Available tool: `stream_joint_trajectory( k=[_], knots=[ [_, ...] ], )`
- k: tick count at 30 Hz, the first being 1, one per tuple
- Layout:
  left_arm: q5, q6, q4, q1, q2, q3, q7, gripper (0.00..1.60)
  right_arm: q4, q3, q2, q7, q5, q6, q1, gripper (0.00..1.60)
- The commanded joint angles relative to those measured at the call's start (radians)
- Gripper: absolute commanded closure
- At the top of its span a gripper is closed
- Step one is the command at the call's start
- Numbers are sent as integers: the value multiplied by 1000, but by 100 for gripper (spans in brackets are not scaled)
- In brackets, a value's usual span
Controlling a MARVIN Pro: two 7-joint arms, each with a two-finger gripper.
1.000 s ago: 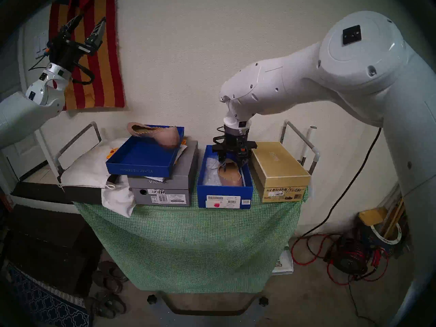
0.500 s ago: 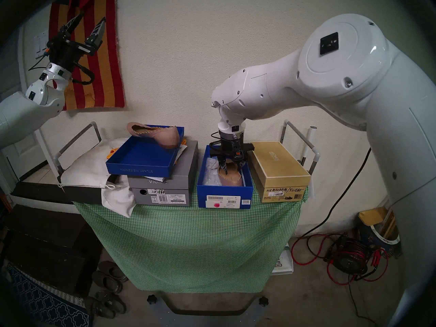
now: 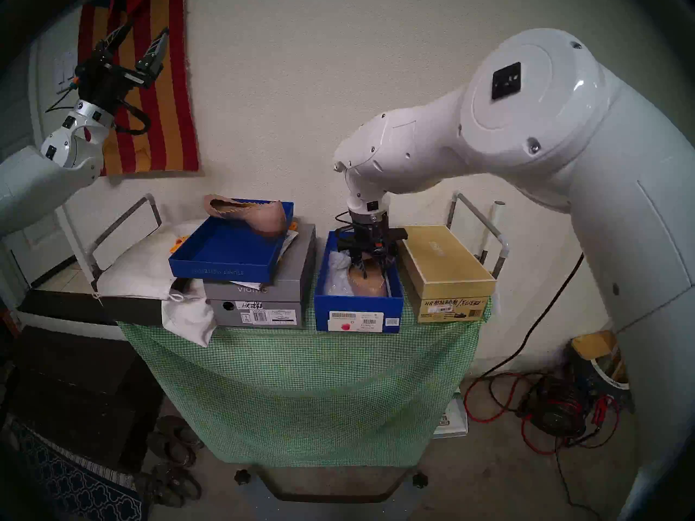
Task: Put shoes into shoe box
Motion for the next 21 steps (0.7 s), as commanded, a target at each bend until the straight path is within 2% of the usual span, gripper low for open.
stream_joint_trajectory(
  k=[1, 2, 3, 16, 17, 18, 19, 20, 21],
  knots=[
    [0, 0, 1, -2, -2, -2, 0, 0, 20, -7, 11, 34, 44, 2, -6, 51],
    [0, 0, 1, -2, -2, -2, 0, 0, 20, -7, 11, 34, 44, 2, -6, 51],
    [0, 0, 1, -2, -2, -1, 0, 0, 19, -8, 10, 42, 56, 2, -16, 72],
    [-1, 0, 1, -2, -2, -1, 0, 0, 43, -21, 16, 104, 114, 2, -83, 70],
    [-1, 0, 1, -3, -2, -1, 0, 0, 45, -21, 16, 108, 117, 2, -87, 83],
    [-1, 0, 1, -3, -2, -1, 0, 0, 49, -21, 16, 111, 119, 2, -90, 87],
    [-1, 0, 1, -3, -2, -1, 0, 0, 55, -20, 16, 116, 123, 2, -94, 98],
    [-1, 0, 1, -3, -2, -1, 0, 0, 60, -21, 17, 121, 125, 2, -95, 152],
    [-1, 0, 1, -3, -2, -1, 0, 0, 64, -19, 19, 125, 129, 2, -96, 160]
  ],
)
